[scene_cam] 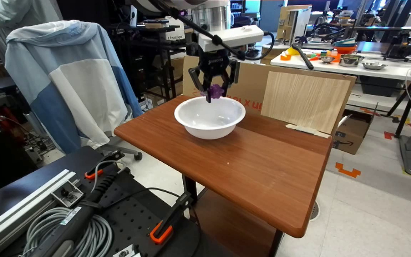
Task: Put the purple object in the white bowl
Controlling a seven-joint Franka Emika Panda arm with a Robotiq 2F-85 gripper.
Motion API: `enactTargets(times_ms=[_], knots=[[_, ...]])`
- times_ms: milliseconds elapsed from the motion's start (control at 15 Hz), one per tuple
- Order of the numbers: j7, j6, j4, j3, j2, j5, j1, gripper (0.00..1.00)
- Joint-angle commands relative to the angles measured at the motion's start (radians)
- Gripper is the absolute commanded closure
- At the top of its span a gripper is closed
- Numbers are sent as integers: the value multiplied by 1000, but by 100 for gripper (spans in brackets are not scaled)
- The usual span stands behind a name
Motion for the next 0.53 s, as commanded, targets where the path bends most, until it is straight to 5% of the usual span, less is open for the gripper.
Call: enactTargets(times_ms=[0, 133, 200, 467], knots=[[45, -68, 48, -1, 52, -23, -13, 77], [55, -85, 56, -4, 66, -21, -20, 77], [60, -98, 61, -6, 72, -24, -23, 27], [98, -101, 34, -22, 36, -61, -17, 6]])
